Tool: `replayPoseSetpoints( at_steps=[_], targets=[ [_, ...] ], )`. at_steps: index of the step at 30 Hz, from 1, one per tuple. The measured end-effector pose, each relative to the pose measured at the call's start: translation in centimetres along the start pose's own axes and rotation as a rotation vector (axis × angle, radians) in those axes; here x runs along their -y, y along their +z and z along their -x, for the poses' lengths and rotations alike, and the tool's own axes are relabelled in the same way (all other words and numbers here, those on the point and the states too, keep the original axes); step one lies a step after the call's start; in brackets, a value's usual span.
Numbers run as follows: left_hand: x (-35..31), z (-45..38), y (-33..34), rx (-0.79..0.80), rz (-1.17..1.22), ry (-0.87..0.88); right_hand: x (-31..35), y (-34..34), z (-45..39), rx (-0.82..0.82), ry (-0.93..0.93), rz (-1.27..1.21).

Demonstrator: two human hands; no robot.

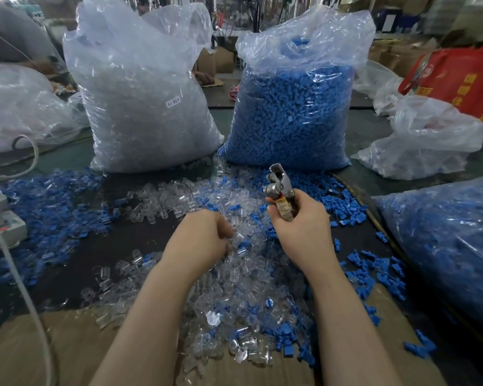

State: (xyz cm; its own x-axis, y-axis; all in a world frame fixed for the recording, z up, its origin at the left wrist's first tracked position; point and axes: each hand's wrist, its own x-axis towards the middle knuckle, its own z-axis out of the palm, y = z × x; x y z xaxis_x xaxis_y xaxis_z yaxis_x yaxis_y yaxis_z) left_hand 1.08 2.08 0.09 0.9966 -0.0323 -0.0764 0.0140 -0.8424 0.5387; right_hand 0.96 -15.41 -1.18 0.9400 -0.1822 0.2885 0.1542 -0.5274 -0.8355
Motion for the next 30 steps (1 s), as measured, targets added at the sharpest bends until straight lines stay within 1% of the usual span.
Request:
replayPoseSetpoints(
  at_steps=[4,6,8,10,13,15,19,23,26,30],
  targets=[
    [0.1,0.1,0.1,-0.034,0.03,-0.01,0.0,0.0,0.0,-0.005,0.004,-0.027],
    [0.1,0.1,0.1,-0.085,0.103,-0.018,0.0,0.0,0.0,-0.006,0.005,-0.048],
    [-0.2,0.1,-0.1,-0.171,0.291,-0.036,0.1,0.0,0.1,-0.001,0.002,-0.085],
    [-0.6,0.2,-0.2,-0.22,0.544,-0.049,0.3,0.1,0.2,0.006,-0.014,-0.122],
    [-1.5,0.5,-0.3,-0.201,0.806,-0.045,0.6,0.2,0.4,0.012,-0.044,-0.158],
    [-2.1,0.7,-0.3,-0.164,0.907,-0.041,0.6,0.2,0.4,0.009,-0.057,-0.162],
    [-3.0,1.0,-0.1,-0.157,0.987,-0.029,0.7,0.2,0.4,0.006,-0.069,-0.18],
    [-3.6,1.2,0.1,-0.177,1.009,-0.018,0.8,0.2,0.5,-0.034,-0.066,-0.191],
    [-3.9,1.2,0.4,-0.216,0.966,-0.011,0.9,0.2,0.5,-0.04,-0.059,-0.212],
    [-4.2,1.3,0.7,-0.29,0.859,0.026,1.0,0.4,0.5,-0.003,-0.029,-0.235]
  ],
)
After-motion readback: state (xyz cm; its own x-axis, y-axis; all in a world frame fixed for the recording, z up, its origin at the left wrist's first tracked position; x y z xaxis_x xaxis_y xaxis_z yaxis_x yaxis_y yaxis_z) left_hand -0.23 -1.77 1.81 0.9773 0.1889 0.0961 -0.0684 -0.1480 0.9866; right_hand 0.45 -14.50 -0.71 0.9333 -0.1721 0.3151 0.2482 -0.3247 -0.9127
